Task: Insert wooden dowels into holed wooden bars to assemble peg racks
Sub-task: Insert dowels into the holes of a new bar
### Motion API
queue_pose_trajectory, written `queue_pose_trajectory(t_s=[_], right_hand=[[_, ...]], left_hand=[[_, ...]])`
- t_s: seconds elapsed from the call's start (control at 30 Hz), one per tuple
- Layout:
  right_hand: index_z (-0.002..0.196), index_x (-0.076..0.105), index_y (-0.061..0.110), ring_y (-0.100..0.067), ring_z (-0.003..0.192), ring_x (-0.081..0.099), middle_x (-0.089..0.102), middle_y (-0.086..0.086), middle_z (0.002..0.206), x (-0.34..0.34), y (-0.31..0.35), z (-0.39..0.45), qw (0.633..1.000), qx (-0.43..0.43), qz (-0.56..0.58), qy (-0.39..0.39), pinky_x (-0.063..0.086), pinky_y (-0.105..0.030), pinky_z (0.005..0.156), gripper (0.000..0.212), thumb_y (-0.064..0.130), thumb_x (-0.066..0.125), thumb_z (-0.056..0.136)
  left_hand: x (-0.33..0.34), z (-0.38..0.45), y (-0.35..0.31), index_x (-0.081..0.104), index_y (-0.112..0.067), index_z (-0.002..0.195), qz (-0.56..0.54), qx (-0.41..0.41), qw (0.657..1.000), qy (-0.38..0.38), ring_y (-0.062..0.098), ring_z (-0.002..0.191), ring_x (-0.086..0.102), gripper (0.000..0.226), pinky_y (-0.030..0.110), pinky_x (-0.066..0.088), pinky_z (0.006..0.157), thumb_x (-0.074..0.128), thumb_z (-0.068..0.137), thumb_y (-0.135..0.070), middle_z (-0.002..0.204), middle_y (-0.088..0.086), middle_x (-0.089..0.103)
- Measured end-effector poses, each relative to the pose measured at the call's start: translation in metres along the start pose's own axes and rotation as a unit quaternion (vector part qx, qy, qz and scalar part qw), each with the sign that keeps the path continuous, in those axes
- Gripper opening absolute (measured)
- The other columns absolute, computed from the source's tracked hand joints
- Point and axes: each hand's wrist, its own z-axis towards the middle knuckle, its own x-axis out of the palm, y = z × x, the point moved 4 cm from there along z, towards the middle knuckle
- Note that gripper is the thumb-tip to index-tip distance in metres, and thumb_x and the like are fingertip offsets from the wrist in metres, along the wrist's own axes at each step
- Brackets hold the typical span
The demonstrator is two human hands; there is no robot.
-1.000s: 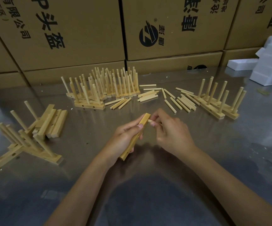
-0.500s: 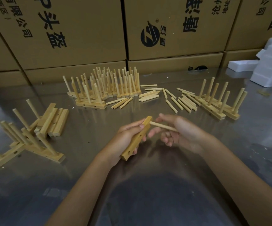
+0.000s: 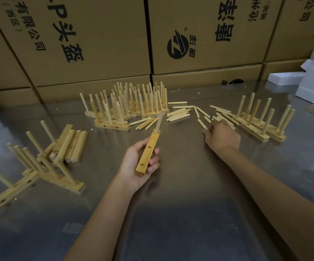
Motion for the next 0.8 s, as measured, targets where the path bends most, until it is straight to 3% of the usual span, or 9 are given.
queue_pose_trajectory(t_s=[0.1, 0.2, 0.3, 0.4, 0.47, 0.6, 0.73, 0.8], right_hand=[[0.098, 0.067, 0.017, -0.029, 0.095, 0.062, 0.061, -0.006, 0.106, 0.000, 0.003, -0.003, 0.999, 0.011, 0.034, -0.032, 0.039, -0.032, 0.072, 0.019, 0.031, 0.055, 0.094], [0.089, 0.063, 0.024, -0.021, 0.082, 0.063, 0.065, 0.006, 0.083, -0.008, -0.002, -0.023, 0.983, -0.006, 0.174, -0.063, 0.039, -0.029, 0.067, 0.006, 0.029, 0.060, 0.091], [0.089, 0.062, 0.029, -0.009, 0.073, 0.062, 0.066, 0.012, 0.076, -0.023, 0.020, -0.052, 0.941, -0.121, 0.316, -0.014, 0.046, -0.027, 0.064, 0.011, 0.019, 0.067, 0.091], [0.096, 0.071, 0.027, -0.005, 0.074, 0.061, 0.069, 0.013, 0.079, -0.044, 0.052, -0.077, 0.903, -0.237, 0.356, 0.030, 0.044, -0.014, 0.065, 0.014, 0.015, 0.065, 0.091], [0.099, 0.074, 0.023, -0.005, 0.074, 0.058, 0.067, 0.014, 0.081, -0.053, 0.065, -0.090, 0.894, -0.280, 0.347, 0.047, 0.040, -0.011, 0.063, 0.017, 0.015, 0.063, 0.090], [0.104, 0.071, 0.016, -0.005, 0.075, 0.049, 0.058, 0.010, 0.083, -0.063, 0.074, -0.103, 0.904, -0.346, 0.248, 0.034, 0.037, -0.019, 0.065, 0.018, 0.009, 0.060, 0.092], [0.102, 0.068, 0.011, -0.011, 0.088, 0.046, 0.052, 0.008, 0.088, -0.077, 0.091, -0.109, 0.895, -0.426, 0.127, -0.021, 0.045, -0.028, 0.065, 0.022, -0.001, 0.060, 0.086], [0.098, 0.067, 0.009, -0.012, 0.091, 0.045, 0.055, 0.003, 0.091, -0.081, 0.106, -0.109, 0.891, -0.446, 0.082, -0.012, 0.048, -0.032, 0.063, 0.024, -0.005, 0.059, 0.081]], left_hand=[[-0.003, 0.002, -0.001, 0.049, -0.010, 0.096, -0.013, 0.001, 1.000, -0.002, 0.012, 0.040, 0.036, 0.016, 0.020, 0.025, 0.032, 0.041, 0.102, -0.022, 0.069, 0.008, 0.048], [-0.005, 0.003, -0.002, 0.049, -0.010, 0.096, -0.023, 0.005, 1.000, -0.007, 0.012, 0.040, 0.036, 0.016, 0.020, 0.025, 0.033, 0.041, 0.102, -0.022, 0.069, 0.008, 0.048], [-0.005, 0.004, -0.002, 0.050, -0.009, 0.096, -0.009, 0.012, 1.000, -0.012, 0.012, 0.041, 0.036, 0.017, 0.020, 0.026, 0.033, 0.041, 0.103, -0.022, 0.069, 0.008, 0.048], [-0.002, 0.002, -0.001, 0.053, -0.008, 0.093, 0.017, 0.024, 0.999, -0.012, 0.012, 0.039, 0.037, 0.020, 0.020, 0.026, 0.034, 0.041, 0.103, -0.021, 0.068, 0.007, 0.050], [-0.002, 0.001, -0.001, 0.055, -0.008, 0.091, 0.036, 0.031, 0.999, -0.015, 0.012, 0.039, 0.038, 0.023, 0.020, 0.025, 0.034, 0.041, 0.103, -0.022, 0.068, 0.007, 0.050], [-0.002, 0.001, 0.000, 0.055, -0.009, 0.094, 0.058, 0.037, 0.998, -0.009, 0.012, 0.040, 0.038, 0.021, 0.021, 0.025, 0.035, 0.043, 0.103, -0.024, 0.068, 0.006, 0.048], [0.000, 0.005, 0.003, 0.059, -0.010, 0.104, 0.078, 0.036, 0.996, -0.004, 0.011, 0.040, 0.037, 0.022, 0.020, 0.027, 0.034, 0.042, 0.104, -0.024, 0.067, 0.005, 0.047], [-0.001, 0.007, 0.004, 0.059, -0.008, 0.099, 0.077, 0.036, 0.996, -0.012, 0.011, 0.040, 0.036, 0.025, 0.021, 0.025, 0.035, 0.039, 0.105, -0.023, 0.066, 0.005, 0.047]])
